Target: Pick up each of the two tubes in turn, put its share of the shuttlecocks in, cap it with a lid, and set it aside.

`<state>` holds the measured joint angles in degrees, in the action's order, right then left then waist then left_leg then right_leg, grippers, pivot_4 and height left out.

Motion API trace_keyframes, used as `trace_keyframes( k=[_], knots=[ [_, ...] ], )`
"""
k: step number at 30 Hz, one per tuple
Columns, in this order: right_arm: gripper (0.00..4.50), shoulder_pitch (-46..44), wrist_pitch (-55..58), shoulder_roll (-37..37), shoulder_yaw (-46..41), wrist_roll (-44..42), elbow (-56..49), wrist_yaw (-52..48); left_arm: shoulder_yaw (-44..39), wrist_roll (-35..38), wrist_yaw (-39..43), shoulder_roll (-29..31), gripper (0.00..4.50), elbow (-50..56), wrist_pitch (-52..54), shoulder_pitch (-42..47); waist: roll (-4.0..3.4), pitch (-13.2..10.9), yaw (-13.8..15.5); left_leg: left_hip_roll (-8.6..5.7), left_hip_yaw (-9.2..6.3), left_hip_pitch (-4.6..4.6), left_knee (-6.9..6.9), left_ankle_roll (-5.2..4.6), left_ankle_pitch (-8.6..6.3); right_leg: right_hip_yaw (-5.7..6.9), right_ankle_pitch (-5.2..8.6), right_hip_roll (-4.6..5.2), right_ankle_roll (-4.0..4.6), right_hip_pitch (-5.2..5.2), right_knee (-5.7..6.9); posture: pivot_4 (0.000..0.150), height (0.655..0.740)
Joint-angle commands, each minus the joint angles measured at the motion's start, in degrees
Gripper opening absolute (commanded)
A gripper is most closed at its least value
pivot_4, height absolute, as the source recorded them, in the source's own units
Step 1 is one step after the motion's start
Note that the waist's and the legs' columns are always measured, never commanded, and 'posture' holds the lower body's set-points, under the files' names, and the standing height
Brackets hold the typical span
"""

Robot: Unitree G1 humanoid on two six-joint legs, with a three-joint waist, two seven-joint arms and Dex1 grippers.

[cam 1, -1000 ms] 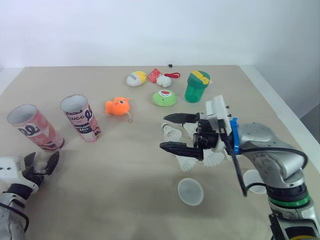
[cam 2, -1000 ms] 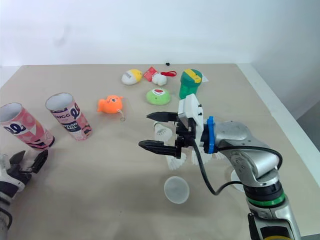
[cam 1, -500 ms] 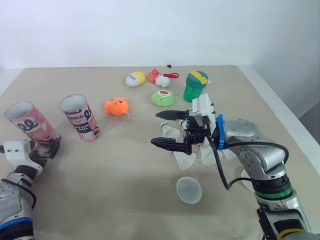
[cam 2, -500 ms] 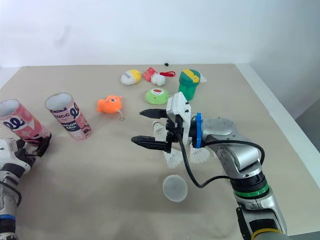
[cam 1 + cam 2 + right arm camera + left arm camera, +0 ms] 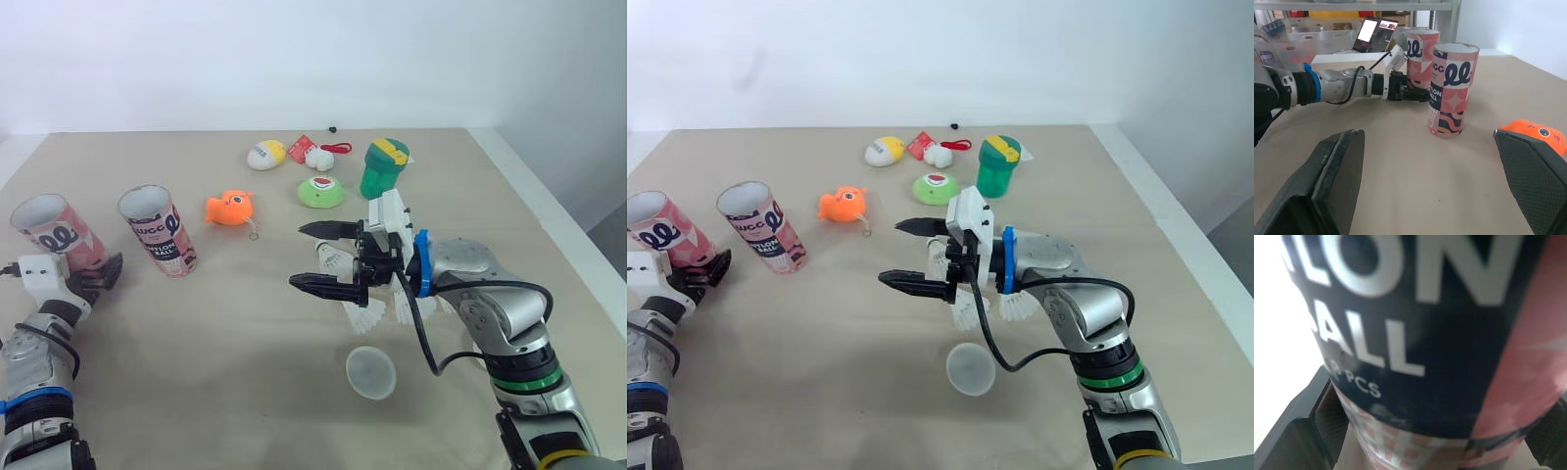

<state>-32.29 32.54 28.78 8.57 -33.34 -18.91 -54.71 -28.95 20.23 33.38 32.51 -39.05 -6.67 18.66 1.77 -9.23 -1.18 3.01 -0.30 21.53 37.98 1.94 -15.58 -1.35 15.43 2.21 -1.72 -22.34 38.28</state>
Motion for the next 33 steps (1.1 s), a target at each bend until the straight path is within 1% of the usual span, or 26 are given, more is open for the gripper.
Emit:
trace_keyframes(
  k=[1,8,10,13,24,26,31,33],
  knots=[
    [4.50,-0.13,-0.95,-0.17,-0.82,-0.05,-1.37,0.16,0.77,-0.29,0.28,0.33,4.45,-1.78,-0.68,0.24,-0.02,0.01,0.00,0.00,0.00,0.00,0.00,0.00,0.00,0.00,0.00,0.00,0.00,0.00,0.00,0.150,0.7400],
    [4.50,0.33,-1.13,-0.30,-0.60,0.05,-1.38,0.09,0.97,-0.60,0.60,0.55,4.45,-4.90,-2.51,1.86,-0.06,0.01,0.04,-0.01,-0.02,0.00,0.00,0.00,0.01,0.03,0.00,0.00,0.00,0.01,0.00,0.150,0.7400],
    [4.50,0.41,-1.18,-0.35,-0.55,0.09,-1.35,0.06,0.97,-0.50,0.70,0.67,3.95,-5.61,-2.91,2.29,-0.07,0.00,0.04,-0.01,-0.02,0.00,0.00,0.00,0.02,0.03,0.00,0.00,0.00,0.01,0.00,0.150,0.7400],
    [4.50,0.73,-1.13,-0.57,-0.64,-0.07,-1.30,0.18,0.96,-0.22,1.03,0.82,3.95,-5.71,-3.24,2.19,-0.08,0.00,0.03,-0.01,-0.02,0.00,-0.01,0.00,0.02,0.03,0.00,0.01,0.00,0.01,0.00,0.150,0.7400],
    [4.50,3.66,-0.92,-0.62,-0.56,-0.18,-2.52,0.92,0.03,1.12,1.79,1.69,3.95,-2.21,-3.05,-1.59,-0.10,-0.01,-0.11,0.01,0.07,0.00,-0.19,0.00,0.02,0.00,0.01,0.04,0.00,-0.08,-0.04,0.150,0.7400],
    [4.50,3.70,-1.05,-0.80,-0.49,-0.21,-2.57,1.04,0.36,1.24,1.87,1.42,3.52,-1.78,-2.50,-1.67,-0.10,-0.01,-0.10,0.01,0.06,0.00,-0.23,0.00,0.02,0.01,0.02,0.03,0.02,-0.08,-0.07,0.150,0.7400],
    [4.50,4.03,-1.07,-0.86,-0.47,-0.09,-3.04,1.45,0.43,1.30,1.45,1.00,3.52,-0.24,-2.28,-2.31,-0.10,-0.01,-0.10,0.00,0.07,0.00,-0.26,0.00,0.02,0.01,0.02,0.04,0.02,-0.08,-0.09,0.150,0.7400],
    [4.50,6.36,-0.31,-0.07,-1.41,-0.68,-5.60,2.53,-0.14,2.24,2.42,1.69,3.52,3.42,-1.28,-4.41,-0.10,-0.01,-0.10,0.01,0.08,0.00,-0.27,0.00,0.02,0.00,0.03,0.04,0.01,-0.09,-0.10,0.150,0.7400]
  ],
)
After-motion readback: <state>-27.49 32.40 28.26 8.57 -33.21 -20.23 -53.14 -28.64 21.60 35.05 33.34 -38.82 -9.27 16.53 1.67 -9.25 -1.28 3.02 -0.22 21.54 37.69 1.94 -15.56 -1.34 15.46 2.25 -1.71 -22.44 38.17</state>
